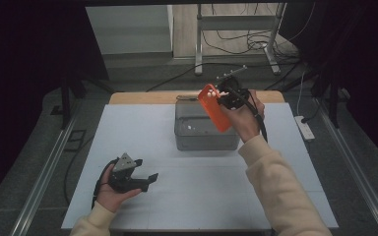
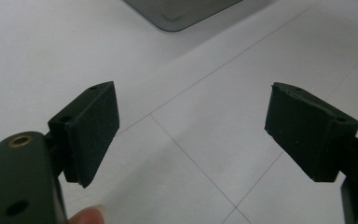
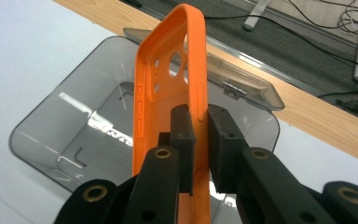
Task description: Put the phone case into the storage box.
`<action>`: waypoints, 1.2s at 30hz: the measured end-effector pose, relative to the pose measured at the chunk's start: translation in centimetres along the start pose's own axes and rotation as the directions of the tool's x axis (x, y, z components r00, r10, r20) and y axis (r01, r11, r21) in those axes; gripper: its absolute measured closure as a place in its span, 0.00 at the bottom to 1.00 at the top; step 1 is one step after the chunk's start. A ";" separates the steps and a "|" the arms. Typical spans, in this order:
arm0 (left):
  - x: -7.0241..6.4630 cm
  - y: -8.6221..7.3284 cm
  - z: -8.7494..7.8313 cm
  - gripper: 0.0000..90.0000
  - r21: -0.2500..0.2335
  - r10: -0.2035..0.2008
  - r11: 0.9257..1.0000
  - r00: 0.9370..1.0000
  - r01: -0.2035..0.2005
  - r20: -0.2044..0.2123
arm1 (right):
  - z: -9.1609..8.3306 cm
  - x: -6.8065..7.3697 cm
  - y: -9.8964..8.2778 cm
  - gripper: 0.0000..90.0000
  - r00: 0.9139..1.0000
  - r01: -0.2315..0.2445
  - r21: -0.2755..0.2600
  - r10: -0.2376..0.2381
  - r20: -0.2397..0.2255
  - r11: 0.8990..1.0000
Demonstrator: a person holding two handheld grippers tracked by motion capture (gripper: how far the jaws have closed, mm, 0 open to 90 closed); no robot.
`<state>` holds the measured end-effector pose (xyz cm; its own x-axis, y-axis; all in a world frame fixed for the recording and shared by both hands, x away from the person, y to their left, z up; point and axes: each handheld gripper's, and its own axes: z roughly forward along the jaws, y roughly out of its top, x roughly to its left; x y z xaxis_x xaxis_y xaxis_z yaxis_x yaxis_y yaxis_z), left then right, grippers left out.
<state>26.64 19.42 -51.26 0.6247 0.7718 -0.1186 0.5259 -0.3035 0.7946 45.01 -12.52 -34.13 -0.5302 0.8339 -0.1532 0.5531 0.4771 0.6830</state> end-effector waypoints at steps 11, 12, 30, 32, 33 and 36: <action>-0.1 0.0 0.0 0.20 -0.001 -0.001 1.000 1.000 0.001 0.004 | 1.4 -0.3 0.0 0.90 0.999 -0.012 0.040 0.010 0.040 0.999; -0.1 0.0 0.0 0.20 -0.001 0.000 1.000 1.000 0.000 0.004 | 1.4 -0.4 0.0 0.90 0.999 -0.012 0.041 0.011 0.042 0.999; -0.1 0.0 0.0 0.20 -0.002 0.001 1.000 1.000 -0.001 0.009 | 2.0 -0.6 0.0 0.90 0.997 -0.029 0.070 0.023 0.077 0.997; 0.0 0.0 0.0 0.20 0.001 -0.001 1.000 1.000 0.001 0.007 | 2.0 -0.6 0.0 0.90 0.996 -0.033 0.076 0.026 0.083 0.997; 0.0 0.0 0.0 0.20 0.002 -0.003 1.000 1.000 0.003 0.006 | 2.0 -0.6 0.0 0.90 0.996 -0.035 0.079 0.028 0.085 0.996; 0.0 0.0 0.0 0.20 0.000 -0.005 1.000 1.000 0.005 0.008 | 2.2 -0.6 0.0 0.90 0.995 -0.031 0.086 0.023 0.098 0.996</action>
<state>26.65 19.45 -51.25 0.6267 0.7688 -0.1272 0.5291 -0.3000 0.7938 46.70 -12.42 -35.63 -0.4515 0.8679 -0.2070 0.6228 0.4727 0.6234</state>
